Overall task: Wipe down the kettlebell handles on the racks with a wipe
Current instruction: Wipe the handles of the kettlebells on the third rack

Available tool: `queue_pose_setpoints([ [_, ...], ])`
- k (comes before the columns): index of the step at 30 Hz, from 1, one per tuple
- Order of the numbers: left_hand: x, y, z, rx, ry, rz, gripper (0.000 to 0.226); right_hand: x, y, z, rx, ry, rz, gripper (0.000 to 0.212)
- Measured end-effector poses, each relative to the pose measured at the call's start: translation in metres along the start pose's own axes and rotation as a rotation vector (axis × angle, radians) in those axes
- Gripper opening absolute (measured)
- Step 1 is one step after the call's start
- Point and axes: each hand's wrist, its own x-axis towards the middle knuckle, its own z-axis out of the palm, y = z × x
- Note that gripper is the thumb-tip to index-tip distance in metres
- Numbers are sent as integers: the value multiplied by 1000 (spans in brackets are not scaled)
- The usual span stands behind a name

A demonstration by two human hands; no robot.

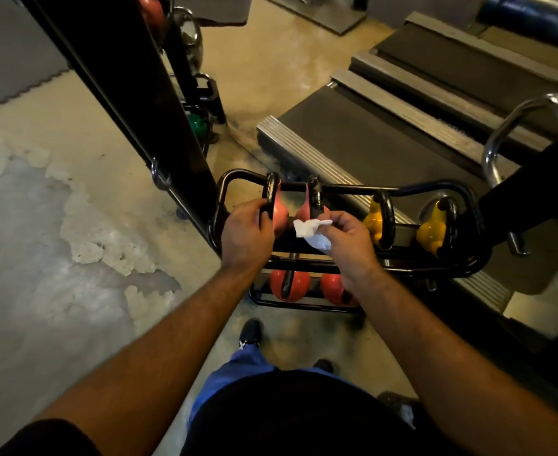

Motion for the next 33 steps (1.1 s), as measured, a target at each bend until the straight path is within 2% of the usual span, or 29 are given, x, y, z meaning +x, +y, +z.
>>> queue_pose_setpoints([
  [6, -7, 27, 16, -42, -56, 21, 36, 13, -6, -20, -104, 60, -152, 15],
  [9, -7, 33, 30, -135, -144, -91, 38, 25, -11, -30, -218, 94, -243, 23],
  [13, 2, 38, 49, -159, -209, -265, 39, 45, -15, -38, -342, 96, -301, 20],
  [17, 20, 29, 73, -188, -271, -413, 41, 56, -28, -31, -510, 85, -445, 27],
  [22, 39, 14, 96, -326, -291, -436, 38, 79, -30, -20, -628, 60, -701, 28],
  [25, 46, 17, 106, -559, -301, -560, 24, 92, -25, -17, -793, -54, -835, 28],
  [29, 45, 6, 110, -727, -351, -682, 23, 94, -8, -25, -1046, -289, -881, 28],
  [31, 44, 0, 111, -735, -346, -646, 24, 89, 0, -32, -1088, -383, -857, 37],
  [33, 42, -2, 110, -610, -331, -613, 27, 86, 2, -37, -1144, -482, -874, 44],
])
